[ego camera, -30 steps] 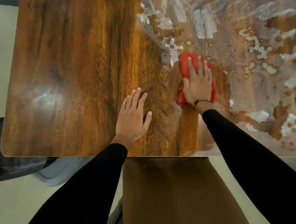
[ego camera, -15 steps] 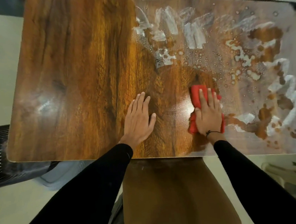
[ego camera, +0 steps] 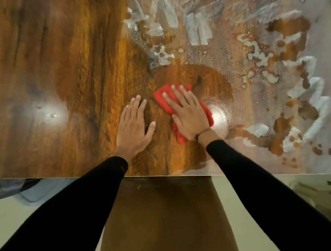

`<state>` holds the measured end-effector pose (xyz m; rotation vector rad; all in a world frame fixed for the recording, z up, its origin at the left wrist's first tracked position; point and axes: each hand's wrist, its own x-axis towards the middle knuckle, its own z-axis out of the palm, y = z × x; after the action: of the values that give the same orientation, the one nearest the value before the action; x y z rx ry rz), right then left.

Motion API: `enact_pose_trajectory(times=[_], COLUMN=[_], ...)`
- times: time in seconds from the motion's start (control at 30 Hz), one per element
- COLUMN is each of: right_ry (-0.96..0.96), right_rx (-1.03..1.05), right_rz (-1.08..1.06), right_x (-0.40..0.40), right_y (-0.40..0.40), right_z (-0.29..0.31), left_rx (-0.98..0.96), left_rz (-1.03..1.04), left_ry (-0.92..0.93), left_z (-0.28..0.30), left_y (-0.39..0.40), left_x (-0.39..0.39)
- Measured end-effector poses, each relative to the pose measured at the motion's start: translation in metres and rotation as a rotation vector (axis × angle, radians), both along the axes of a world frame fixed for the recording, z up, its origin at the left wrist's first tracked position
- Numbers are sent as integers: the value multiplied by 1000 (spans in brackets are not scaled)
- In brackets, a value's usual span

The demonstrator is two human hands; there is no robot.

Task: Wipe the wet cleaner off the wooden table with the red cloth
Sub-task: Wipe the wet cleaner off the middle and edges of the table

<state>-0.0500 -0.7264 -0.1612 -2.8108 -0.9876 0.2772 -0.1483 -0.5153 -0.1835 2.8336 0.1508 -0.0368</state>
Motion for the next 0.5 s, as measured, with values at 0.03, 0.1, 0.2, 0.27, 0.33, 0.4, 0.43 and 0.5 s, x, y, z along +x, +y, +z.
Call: enact_pose_trajectory(times=[0.03, 0.1, 0.2, 0.27, 0.33, 0.4, 0.43, 0.5], right_ry=[0, -10, -1, -4, -16, -7, 6, 15], right_rx=[4, -8, 3, 1, -3, -5, -11, -24], right_rz=[21, -30, -274, -378, -450, -533, -548, -492], right_x=[-11, -24, -16, 7, 36, 58, 66, 71], right_y=[-17, -59, -124, -157, -167, -156, -146, -123], right_z=[-2, -8, -8, -3, 1, 3, 4, 5], left_rx=[2, 17, 26, 32, 22, -13, -41, -76], left_rz=[4, 10, 12, 31, 47, 35, 26, 18], left_ry=[1, 2, 26, 16, 0, -8, -8, -7], left_z=[2, 4, 5, 8, 12, 15, 16, 14], left_y=[-1, -4, -9, -16, -31, -55, -67, -80], left_x=[1, 5, 5, 4, 10, 21, 27, 37])
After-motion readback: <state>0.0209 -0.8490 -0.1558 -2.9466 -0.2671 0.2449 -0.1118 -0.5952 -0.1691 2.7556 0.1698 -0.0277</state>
